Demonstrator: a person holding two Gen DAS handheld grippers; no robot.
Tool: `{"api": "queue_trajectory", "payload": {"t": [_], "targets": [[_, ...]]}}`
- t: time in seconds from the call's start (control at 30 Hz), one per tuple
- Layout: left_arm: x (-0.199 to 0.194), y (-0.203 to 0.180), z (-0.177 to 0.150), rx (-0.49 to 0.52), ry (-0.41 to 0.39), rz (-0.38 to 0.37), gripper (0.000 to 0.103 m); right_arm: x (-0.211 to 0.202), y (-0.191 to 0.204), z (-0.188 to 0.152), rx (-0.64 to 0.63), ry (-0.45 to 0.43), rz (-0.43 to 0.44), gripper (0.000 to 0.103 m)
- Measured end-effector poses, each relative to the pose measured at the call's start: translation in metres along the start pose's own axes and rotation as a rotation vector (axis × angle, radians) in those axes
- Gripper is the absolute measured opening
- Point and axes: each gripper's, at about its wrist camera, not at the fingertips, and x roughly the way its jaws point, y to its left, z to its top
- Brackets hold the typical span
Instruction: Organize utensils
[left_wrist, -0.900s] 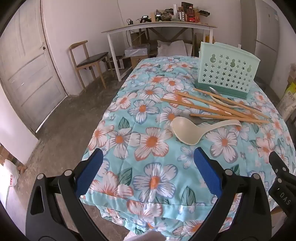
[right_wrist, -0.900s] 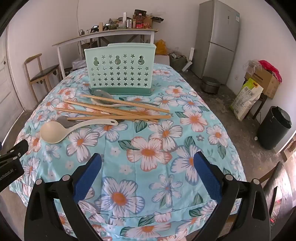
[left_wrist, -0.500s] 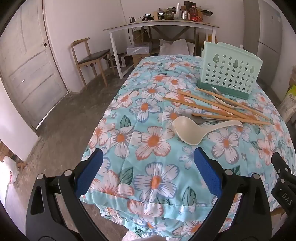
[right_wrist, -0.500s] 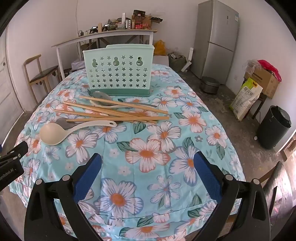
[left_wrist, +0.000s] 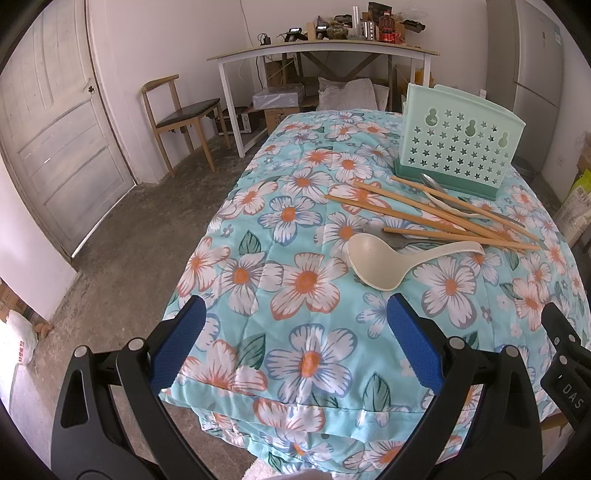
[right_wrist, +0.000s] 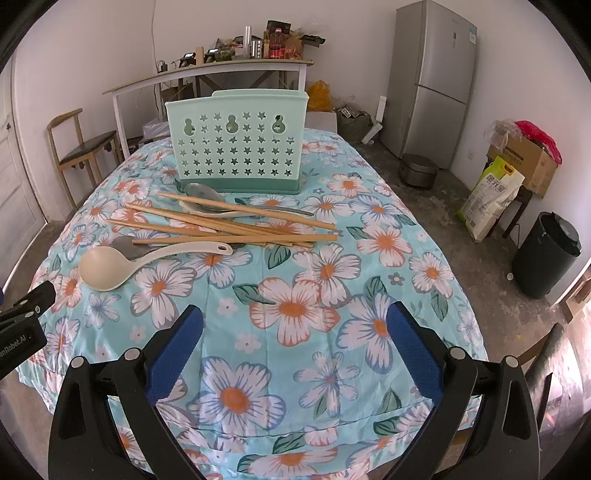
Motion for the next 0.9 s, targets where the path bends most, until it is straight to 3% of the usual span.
{"api": "queue_trajectory", "payload": {"t": [0.9], "targets": [[0.0017,0.0014,0.0020,-0.003,0.000,0.001,0.095,-0.0013,0.0007,-0.0004,0.001,-0.003,-0.002,0.097]]}}
